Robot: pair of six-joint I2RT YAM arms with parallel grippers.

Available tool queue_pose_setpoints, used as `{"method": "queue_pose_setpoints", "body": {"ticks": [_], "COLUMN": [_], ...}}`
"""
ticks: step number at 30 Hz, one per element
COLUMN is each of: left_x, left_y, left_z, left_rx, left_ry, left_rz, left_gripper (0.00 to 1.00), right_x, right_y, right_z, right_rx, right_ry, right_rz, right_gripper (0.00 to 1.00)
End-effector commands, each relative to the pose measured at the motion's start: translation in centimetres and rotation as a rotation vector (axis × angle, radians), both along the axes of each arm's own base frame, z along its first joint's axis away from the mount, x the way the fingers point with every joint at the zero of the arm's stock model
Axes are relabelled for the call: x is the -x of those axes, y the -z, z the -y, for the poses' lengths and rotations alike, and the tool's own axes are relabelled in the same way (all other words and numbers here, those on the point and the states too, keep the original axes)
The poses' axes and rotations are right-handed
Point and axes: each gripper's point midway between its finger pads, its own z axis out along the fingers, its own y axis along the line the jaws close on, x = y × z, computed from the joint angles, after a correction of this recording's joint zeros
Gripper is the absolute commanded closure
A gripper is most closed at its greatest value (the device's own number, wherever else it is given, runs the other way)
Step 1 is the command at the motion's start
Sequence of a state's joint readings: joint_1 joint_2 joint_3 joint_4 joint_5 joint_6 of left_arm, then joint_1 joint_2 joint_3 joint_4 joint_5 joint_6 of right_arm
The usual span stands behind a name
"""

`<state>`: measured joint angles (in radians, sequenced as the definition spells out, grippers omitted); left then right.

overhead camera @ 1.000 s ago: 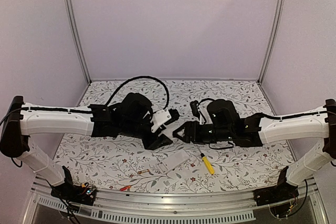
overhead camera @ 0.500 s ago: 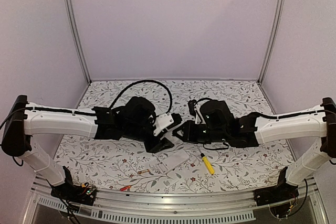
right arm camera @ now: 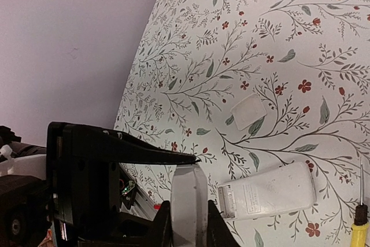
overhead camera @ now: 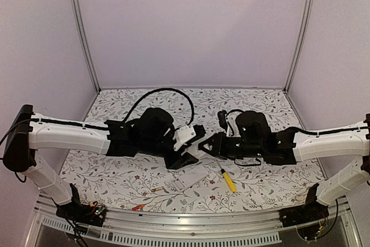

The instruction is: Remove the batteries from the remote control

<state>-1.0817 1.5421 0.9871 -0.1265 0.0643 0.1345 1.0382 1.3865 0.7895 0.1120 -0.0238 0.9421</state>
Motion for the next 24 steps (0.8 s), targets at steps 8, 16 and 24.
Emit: {"method": "queue_pose_setpoints", "body": {"ticks": [8, 16, 24], "left_x": [0.7, 0.5, 0.4], "left_y": [2.6, 3.1, 3.4], "left_z": [-1.4, -1.5, -1.4], "left_rx": [-0.106, -0.126, -0.141], "left_ry": [0.010, 0.000, -0.004], "left_rz": [-0.037, -0.036, -0.040], "left_gripper": [0.79, 0.79, 0.79], "right_x": [-1.9, -2.0, -1.0], "right_y": [3.8, 3.2, 1.8], "right_z": [5.3, 6.0, 3.9], "right_rx": [0.167, 0.174, 0.089], "right_ry": [0.137, 0.156, 0.039], "right_rz": [-0.024, -0.006, 0.011], "right_gripper": [0.80, 0.77, 0.72]}}
